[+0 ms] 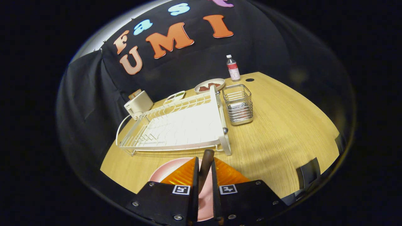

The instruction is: Take the plate from the dish rack, then take the spoon from the basket and place it into the plate.

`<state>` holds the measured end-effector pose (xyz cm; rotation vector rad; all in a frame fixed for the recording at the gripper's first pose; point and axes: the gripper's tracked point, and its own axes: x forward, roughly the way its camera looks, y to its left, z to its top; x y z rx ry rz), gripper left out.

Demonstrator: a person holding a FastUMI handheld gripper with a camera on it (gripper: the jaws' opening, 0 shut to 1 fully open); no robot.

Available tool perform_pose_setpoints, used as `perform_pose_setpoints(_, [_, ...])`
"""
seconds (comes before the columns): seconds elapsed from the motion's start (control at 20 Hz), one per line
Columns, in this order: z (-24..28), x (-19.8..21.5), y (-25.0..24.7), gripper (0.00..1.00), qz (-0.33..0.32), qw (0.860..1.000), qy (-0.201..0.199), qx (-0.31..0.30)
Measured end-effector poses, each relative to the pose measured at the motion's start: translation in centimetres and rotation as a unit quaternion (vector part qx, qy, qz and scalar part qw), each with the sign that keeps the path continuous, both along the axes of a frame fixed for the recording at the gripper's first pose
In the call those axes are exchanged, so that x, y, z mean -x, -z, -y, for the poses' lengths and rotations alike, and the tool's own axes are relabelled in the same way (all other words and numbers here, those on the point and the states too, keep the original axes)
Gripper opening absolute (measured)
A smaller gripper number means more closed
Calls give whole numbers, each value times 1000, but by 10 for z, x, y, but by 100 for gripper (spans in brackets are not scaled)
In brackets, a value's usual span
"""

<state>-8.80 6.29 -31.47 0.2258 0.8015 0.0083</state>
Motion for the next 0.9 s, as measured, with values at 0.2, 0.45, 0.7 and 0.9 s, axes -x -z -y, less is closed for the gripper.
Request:
perform_pose_setpoints(0.2, [16,-5,8,25,-3,1000,19,14])
perform_pose_setpoints(0.45, [41,-16,-9,52,25,998,43,46])
perform_pose_setpoints(0.7, [42,-33,-59,67,98,992,30,78])
perform_pose_setpoints(0.9, [35,-49,-106,82,175,979,23,105])
